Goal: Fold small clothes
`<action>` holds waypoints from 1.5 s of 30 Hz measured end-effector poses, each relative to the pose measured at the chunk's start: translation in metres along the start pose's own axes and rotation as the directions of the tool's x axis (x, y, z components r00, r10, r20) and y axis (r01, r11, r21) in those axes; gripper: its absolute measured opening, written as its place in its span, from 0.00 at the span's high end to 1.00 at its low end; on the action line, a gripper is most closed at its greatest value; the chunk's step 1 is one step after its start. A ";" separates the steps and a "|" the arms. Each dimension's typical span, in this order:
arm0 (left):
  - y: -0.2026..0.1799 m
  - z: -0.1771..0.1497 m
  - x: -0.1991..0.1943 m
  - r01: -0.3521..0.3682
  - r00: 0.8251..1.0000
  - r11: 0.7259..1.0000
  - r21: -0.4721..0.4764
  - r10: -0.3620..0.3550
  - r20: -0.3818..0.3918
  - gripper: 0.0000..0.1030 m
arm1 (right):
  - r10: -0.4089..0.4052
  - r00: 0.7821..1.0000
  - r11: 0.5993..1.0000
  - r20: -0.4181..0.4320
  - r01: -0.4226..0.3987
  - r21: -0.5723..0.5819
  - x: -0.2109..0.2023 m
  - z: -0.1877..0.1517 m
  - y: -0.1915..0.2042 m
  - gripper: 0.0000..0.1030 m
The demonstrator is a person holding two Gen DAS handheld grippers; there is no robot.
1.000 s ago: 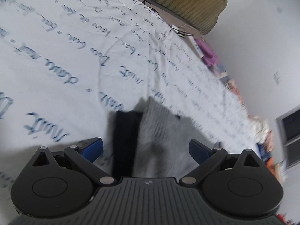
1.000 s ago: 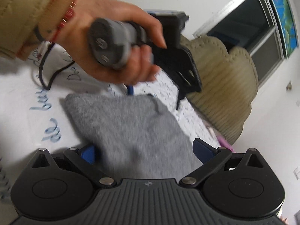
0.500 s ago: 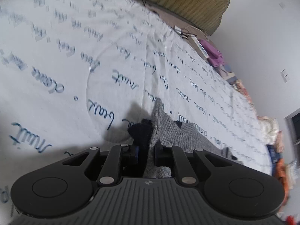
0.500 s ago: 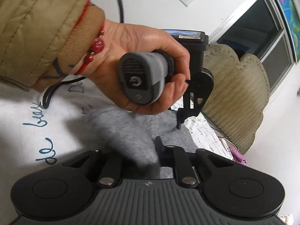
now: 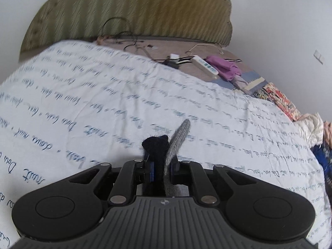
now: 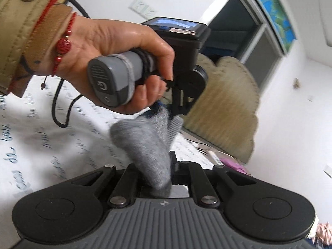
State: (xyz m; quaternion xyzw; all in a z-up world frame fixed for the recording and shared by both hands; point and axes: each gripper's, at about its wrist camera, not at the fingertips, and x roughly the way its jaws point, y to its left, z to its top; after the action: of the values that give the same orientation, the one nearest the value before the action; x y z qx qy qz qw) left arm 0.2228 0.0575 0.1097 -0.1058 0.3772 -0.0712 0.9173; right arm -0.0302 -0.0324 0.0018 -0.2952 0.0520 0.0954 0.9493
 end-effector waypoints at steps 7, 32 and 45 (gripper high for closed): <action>-0.088 -0.014 -0.004 -0.034 0.999 0.993 0.112 0.030 0.037 0.88 | -0.081 0.996 0.994 -0.036 0.083 0.065 -0.019 -0.026 -0.044 0.92; -0.257 -0.114 0.096 0.084 0.994 0.928 0.364 -0.051 -0.098 0.46 | 0.192 0.939 0.701 -0.286 0.072 0.709 -0.006 -0.130 -0.161 0.92; -0.183 -0.098 0.029 -0.028 0.998 0.920 0.391 0.000 0.071 0.10 | 0.440 0.879 0.453 -0.185 -0.040 0.891 -0.022 -0.182 -0.204 0.64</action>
State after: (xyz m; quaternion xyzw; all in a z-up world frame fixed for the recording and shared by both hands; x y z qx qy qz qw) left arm 0.1641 -0.1396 0.0675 0.0803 0.3241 -0.1350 0.9329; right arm -0.0165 -0.3040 -0.0318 0.2209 0.3229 0.1316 0.9109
